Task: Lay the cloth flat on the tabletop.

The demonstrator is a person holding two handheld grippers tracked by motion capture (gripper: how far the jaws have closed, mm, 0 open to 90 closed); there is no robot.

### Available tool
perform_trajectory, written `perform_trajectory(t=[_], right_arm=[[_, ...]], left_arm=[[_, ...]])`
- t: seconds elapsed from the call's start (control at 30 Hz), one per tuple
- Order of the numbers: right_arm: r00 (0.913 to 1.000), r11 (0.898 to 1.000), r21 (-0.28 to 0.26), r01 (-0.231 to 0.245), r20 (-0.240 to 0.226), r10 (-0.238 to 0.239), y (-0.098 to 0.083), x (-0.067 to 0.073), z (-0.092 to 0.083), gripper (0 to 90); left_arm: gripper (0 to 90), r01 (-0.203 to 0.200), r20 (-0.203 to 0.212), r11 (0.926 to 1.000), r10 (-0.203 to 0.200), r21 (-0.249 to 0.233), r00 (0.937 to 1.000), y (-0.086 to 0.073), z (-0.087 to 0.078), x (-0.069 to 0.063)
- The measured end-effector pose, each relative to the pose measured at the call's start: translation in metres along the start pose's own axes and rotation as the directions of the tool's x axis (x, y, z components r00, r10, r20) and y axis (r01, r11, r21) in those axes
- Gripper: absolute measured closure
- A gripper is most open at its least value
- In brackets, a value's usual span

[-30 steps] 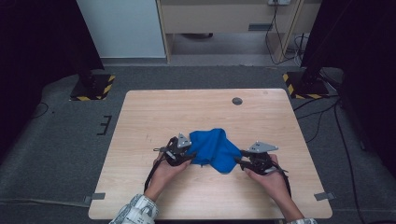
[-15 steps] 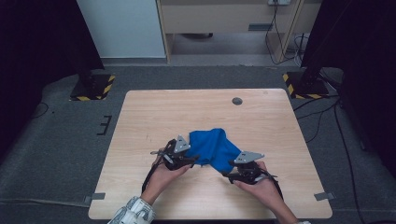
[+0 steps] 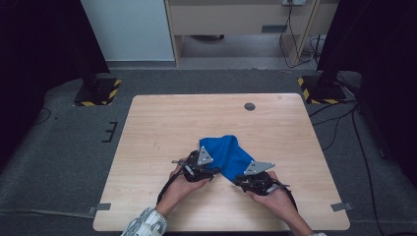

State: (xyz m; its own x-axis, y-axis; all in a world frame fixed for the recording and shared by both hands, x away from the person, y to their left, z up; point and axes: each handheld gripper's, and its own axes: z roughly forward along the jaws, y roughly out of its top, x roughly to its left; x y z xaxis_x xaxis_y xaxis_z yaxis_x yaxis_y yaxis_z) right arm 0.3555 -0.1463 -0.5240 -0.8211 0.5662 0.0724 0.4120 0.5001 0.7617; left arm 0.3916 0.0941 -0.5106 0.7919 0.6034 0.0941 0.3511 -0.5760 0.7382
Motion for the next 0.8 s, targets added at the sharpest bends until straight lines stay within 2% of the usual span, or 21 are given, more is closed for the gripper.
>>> perform_trajectory(t=[0.13, 0.2, 0.23, 0.33, 0.43, 0.53, 0.63, 0.73, 0.8], right_arm=[[1.0000, 1.000, 0.002, 0.009, -0.002, -0.009, 0.001, 0.000, -0.002, 89.4], [1.0000, 1.000, 0.003, 0.007, 0.005, -0.007, 0.001, -0.002, -0.002, 90.0], [1.0000, 1.000, 0.005, 0.006, 0.002, -0.006, 0.001, -0.003, -0.002, 90.0], [1.0000, 1.000, 0.009, 0.009, 0.003, -0.009, 0.001, -0.003, -0.003, 90.0], [0.9999, 1.000, 0.010, 0.011, 0.009, -0.011, 0.001, -0.004, -0.003, 90.0], [0.9998, 1.000, 0.013, 0.008, 0.016, -0.008, 0.000, -0.006, -0.004, 90.0], [0.9996, 1.000, 0.016, -0.004, 0.029, 0.004, -0.001, -0.010, -0.005, 90.0], [0.9988, 1.000, 0.022, -0.018, 0.045, 0.017, -0.003, -0.014, -0.007, 90.0], [0.9983, 0.999, 0.021, -0.028, 0.051, 0.027, -0.004, -0.017, -0.007, 90.0]], left_arm=[[64.9, 0.003, -0.003, 0.9998, -0.003, -0.019, 1.0000, 0.004, 0.000, 0.001], [73.2, 0.002, 0.015, 0.9999, -0.002, -0.014, 0.9999, 0.006, -0.001, 0.002], [80.1, 0.001, 0.025, 0.9999, -0.001, -0.012, 0.9997, 0.006, -0.001, 0.003], [87.5, 0.008, 0.036, 0.9998, -0.007, -0.018, 0.9993, 0.007, -0.002, 0.004], [88.0, 0.027, 0.005, 0.9986, -0.027, -0.045, 0.9996, 0.007, -0.008, 0.010], [88.0, 0.078, -0.034, 0.9945, -0.080, -0.070, 0.9962, 0.004, -0.016, 0.022], [87.9, 0.119, -0.073, 0.9904, -0.124, -0.069, 0.9895, -0.003, -0.021, 0.036], [87.7, 0.160, -0.114, 0.9853, -0.166, -0.060, 0.9796, -0.011, -0.023, 0.049], [87.5, 0.167, -0.140, 0.9849, -0.172, -0.044, 0.9751, -0.015, -0.023, 0.056]])
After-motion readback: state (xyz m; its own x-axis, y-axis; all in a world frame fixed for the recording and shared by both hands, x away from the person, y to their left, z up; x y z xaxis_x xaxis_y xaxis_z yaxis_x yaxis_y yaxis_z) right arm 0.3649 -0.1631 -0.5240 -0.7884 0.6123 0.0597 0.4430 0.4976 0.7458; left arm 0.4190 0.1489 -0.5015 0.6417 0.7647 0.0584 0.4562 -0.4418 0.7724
